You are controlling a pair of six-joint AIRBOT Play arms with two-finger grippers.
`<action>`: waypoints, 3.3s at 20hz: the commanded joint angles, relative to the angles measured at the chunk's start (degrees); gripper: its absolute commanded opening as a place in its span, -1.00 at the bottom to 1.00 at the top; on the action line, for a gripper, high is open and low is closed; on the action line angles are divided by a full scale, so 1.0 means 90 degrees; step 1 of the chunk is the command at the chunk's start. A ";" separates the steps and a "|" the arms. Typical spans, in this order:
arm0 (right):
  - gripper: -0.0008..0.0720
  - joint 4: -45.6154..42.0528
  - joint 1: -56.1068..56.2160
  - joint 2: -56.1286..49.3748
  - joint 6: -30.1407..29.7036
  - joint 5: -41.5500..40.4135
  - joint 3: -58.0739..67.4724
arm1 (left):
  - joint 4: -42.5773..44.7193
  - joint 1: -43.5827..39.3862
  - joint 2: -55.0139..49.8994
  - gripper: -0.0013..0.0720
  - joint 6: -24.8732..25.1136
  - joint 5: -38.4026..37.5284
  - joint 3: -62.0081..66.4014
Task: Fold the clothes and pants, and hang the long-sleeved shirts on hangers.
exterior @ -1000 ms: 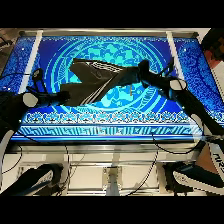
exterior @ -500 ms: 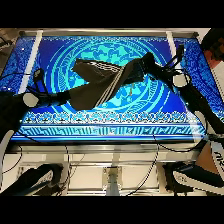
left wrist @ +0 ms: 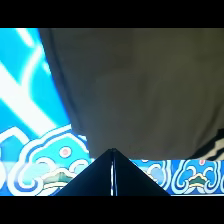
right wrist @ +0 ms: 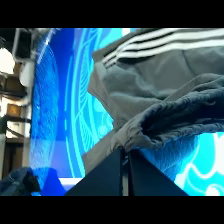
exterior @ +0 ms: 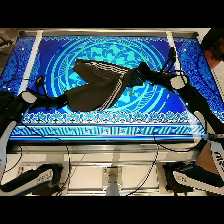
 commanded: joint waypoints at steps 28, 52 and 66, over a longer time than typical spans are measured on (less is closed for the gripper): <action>-0.94 -0.0901 -0.0359 -0.0340 0.0743 0.0457 0.0002 | -0.4532 0.0568 0.0063 -0.96 0.3189 -0.1027 0.1328; -0.94 -0.3684 0.1520 -0.0134 0.3123 0.1933 0.0000 | 0.2453 -0.0724 -0.0257 -0.96 -0.0707 -0.0493 0.1729; -0.94 -0.4714 0.1387 -0.0211 0.3752 0.1603 0.0002 | 0.2436 -0.0957 -0.1787 -0.94 -0.2072 0.4420 0.1746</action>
